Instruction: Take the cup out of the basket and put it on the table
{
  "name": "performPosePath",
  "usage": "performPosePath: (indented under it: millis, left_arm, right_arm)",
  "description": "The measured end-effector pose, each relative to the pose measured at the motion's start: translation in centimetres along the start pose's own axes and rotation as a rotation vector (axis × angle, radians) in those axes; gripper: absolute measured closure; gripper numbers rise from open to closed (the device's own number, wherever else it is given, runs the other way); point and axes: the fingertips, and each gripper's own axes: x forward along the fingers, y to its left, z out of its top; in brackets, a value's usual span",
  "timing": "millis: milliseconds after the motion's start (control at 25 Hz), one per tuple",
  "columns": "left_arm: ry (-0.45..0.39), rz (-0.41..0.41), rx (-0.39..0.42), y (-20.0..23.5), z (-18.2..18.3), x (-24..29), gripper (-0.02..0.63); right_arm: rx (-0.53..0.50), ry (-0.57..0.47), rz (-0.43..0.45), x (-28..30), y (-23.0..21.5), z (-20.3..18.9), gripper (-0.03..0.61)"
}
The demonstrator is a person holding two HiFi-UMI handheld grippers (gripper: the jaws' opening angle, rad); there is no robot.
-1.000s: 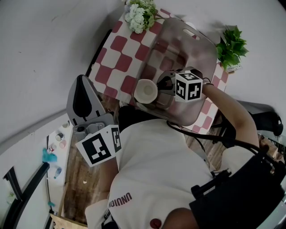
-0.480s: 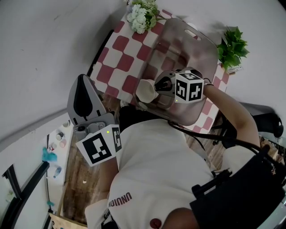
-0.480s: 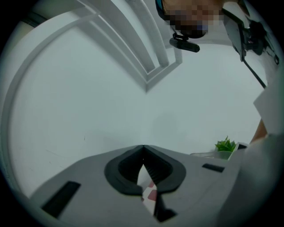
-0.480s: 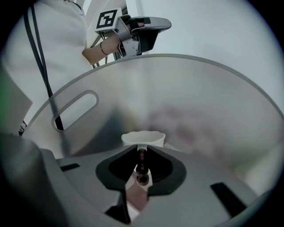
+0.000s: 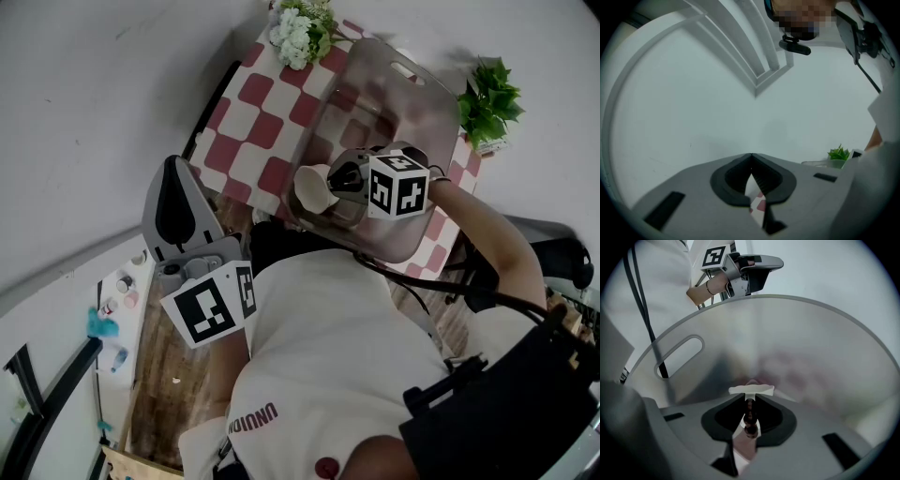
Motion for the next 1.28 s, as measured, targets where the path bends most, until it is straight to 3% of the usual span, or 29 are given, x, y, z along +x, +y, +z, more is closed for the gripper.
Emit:
performPosePath:
  millis: [1280]
  left_arm:
    - [0.001, -0.056, -0.020, -0.5, -0.4, 1.9, 0.603]
  right_arm:
    - [0.068, 0.046, -0.140, -4.5, -4.3, -1.0, 0.499]
